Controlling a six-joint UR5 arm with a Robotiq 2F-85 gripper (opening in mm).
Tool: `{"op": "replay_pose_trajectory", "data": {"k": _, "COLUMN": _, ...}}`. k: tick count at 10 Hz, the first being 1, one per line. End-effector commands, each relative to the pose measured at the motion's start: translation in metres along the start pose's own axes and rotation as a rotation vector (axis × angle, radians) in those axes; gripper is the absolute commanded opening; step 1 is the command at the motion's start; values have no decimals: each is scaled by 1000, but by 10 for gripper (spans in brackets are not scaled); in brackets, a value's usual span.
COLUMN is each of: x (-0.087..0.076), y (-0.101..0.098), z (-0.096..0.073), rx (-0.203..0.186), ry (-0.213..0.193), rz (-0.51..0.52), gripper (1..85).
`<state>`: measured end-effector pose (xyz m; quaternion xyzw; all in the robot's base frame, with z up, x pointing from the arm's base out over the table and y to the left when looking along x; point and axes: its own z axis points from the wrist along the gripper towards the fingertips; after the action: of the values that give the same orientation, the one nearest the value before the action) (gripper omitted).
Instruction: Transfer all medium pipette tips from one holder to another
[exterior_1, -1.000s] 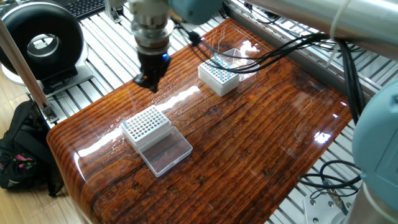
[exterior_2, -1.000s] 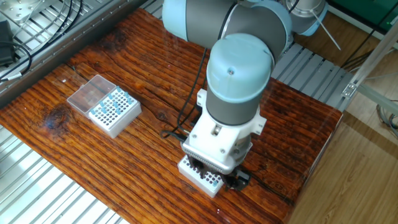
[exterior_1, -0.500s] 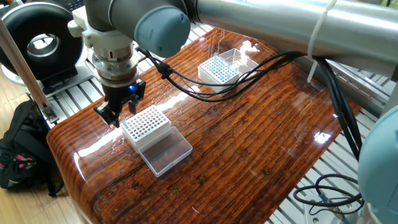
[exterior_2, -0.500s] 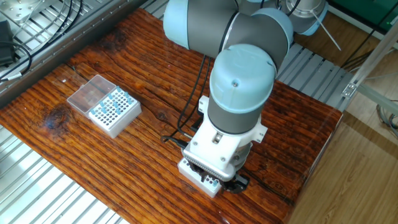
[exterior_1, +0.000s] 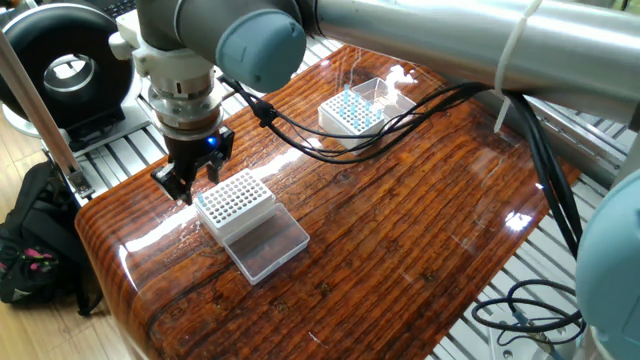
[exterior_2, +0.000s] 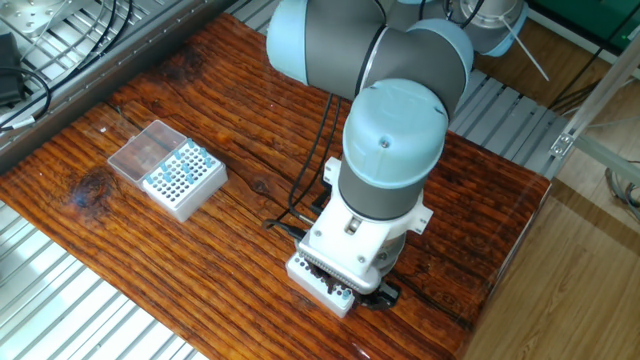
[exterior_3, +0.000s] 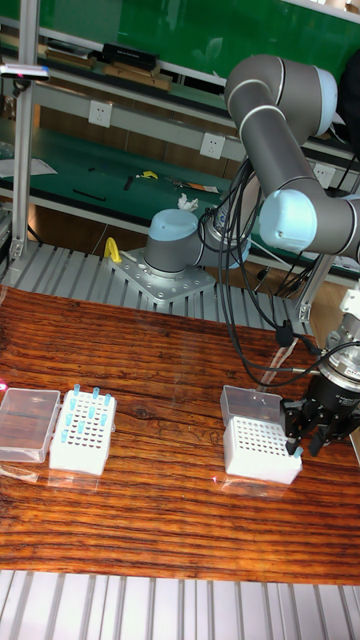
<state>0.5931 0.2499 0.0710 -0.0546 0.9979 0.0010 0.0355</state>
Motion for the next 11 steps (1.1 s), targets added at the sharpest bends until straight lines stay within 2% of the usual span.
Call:
{"op": "replay_pose_trajectory", "data": {"k": 1, "x": 2, "y": 1, "z": 2, "rx": -1, "ry": 1, "rz": 12, "gripper": 387}}
{"op": "replay_pose_trajectory", "data": {"k": 11, "x": 0, "y": -1, "z": 7, "rx": 7, "ry": -9, "rz": 16, "gripper": 283}}
